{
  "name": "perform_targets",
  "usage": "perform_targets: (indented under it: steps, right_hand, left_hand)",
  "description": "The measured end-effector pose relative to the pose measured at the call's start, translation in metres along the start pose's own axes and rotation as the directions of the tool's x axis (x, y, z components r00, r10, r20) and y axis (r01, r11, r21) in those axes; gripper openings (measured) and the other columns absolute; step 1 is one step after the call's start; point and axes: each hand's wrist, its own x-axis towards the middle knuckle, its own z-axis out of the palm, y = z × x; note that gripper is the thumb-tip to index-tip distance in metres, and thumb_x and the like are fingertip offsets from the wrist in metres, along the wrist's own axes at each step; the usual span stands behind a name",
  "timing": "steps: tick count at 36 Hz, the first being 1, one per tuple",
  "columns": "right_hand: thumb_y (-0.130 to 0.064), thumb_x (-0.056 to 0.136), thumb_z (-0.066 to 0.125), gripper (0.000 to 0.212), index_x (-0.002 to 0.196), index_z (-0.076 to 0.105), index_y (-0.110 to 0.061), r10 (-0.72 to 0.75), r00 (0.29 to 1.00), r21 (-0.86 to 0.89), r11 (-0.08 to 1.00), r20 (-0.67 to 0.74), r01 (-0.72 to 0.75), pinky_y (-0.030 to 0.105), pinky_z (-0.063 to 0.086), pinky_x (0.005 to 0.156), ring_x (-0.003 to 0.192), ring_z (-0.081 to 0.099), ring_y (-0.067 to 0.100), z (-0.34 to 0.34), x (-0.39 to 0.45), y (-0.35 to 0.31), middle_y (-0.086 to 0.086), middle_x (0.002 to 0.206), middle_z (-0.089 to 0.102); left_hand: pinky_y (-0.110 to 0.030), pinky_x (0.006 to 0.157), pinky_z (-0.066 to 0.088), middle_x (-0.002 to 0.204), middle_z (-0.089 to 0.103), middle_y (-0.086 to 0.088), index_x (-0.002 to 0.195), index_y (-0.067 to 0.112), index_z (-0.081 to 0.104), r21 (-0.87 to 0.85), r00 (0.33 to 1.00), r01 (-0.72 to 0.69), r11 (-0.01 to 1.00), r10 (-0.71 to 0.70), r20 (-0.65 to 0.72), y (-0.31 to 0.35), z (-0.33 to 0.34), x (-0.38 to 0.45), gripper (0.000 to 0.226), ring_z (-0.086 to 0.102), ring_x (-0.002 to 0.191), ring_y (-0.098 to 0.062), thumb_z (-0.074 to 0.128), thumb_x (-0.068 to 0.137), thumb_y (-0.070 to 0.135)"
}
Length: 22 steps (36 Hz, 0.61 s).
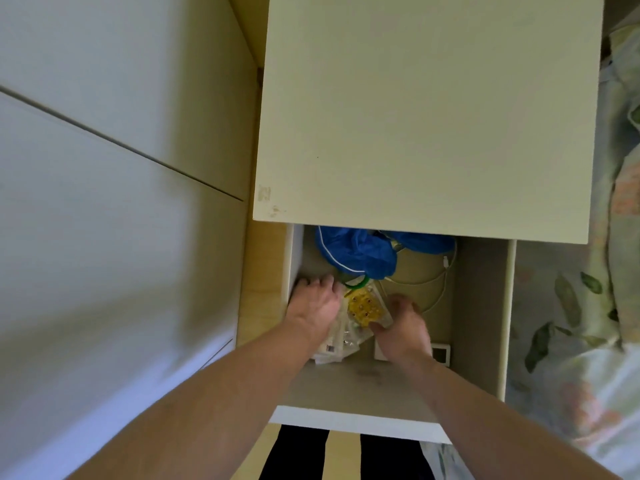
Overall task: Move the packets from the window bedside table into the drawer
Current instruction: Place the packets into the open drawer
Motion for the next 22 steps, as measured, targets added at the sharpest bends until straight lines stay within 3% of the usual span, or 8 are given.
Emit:
perform_targets:
  steps: [4, 12, 17, 22]
  right_hand:
    - [-0.031, 0.084, 0.079, 0.061, 0.136, 0.047, -0.02, 0.084, 0.996, 0.057, 0.995, 0.013, -0.084, 0.03, 0.05, 0.077, 0.108, 0.065, 0.026, 0.008, 0.008, -0.012, 0.005, 0.121, 0.067]
    - [-0.028, 0.09, 0.07, 0.017, 0.107, 0.072, -0.025, 0.106, 0.99, 0.023, 0.994, 0.095, -0.108, 0.027, 0.052, 0.078, 0.095, 0.065, 0.019, 0.019, 0.011, -0.016, 0.0, 0.11, 0.073]
    - [-0.03, 0.085, 0.075, 0.025, 0.109, 0.069, -0.024, 0.117, 0.988, 0.119, 0.985, 0.103, -0.129, 0.029, 0.054, 0.077, 0.094, 0.065, 0.018, 0.019, 0.01, -0.01, -0.001, 0.108, 0.072]
    - [-0.025, 0.086, 0.074, 0.033, 0.116, 0.063, -0.024, 0.09, 0.99, 0.114, 0.988, 0.104, -0.102, 0.027, 0.05, 0.077, 0.094, 0.062, 0.018, 0.021, 0.009, -0.012, -0.001, 0.109, 0.07]
  left_hand:
    - [-0.052, 0.116, 0.029, 0.138, 0.052, -0.017, 0.146, 0.002, 0.037, 0.105, 1.0, -0.014, 0.994, 0.012, 0.018, 0.003, 0.003, -0.009, 0.074, 0.052, 0.126, -0.033, 0.074, 0.083, 0.013]
    - [-0.056, 0.119, 0.024, 0.138, 0.052, -0.021, 0.14, 0.0, 0.043, 0.204, 1.0, 0.008, 0.979, -0.007, -0.005, 0.003, 0.004, -0.011, 0.064, 0.048, 0.129, -0.038, 0.071, 0.086, 0.018]
    - [-0.058, 0.121, 0.018, 0.139, 0.051, -0.022, 0.138, 0.001, 0.044, 0.23, 1.0, 0.007, 0.973, -0.003, -0.015, 0.003, -0.001, -0.014, 0.057, 0.046, 0.132, -0.039, 0.067, 0.09, 0.017]
    - [-0.051, 0.113, 0.035, 0.143, 0.042, -0.018, 0.137, 0.006, 0.038, 0.155, 0.99, -0.091, 0.984, 0.106, -0.089, 0.002, -0.001, -0.022, 0.058, 0.045, 0.131, -0.036, 0.067, 0.087, 0.004]
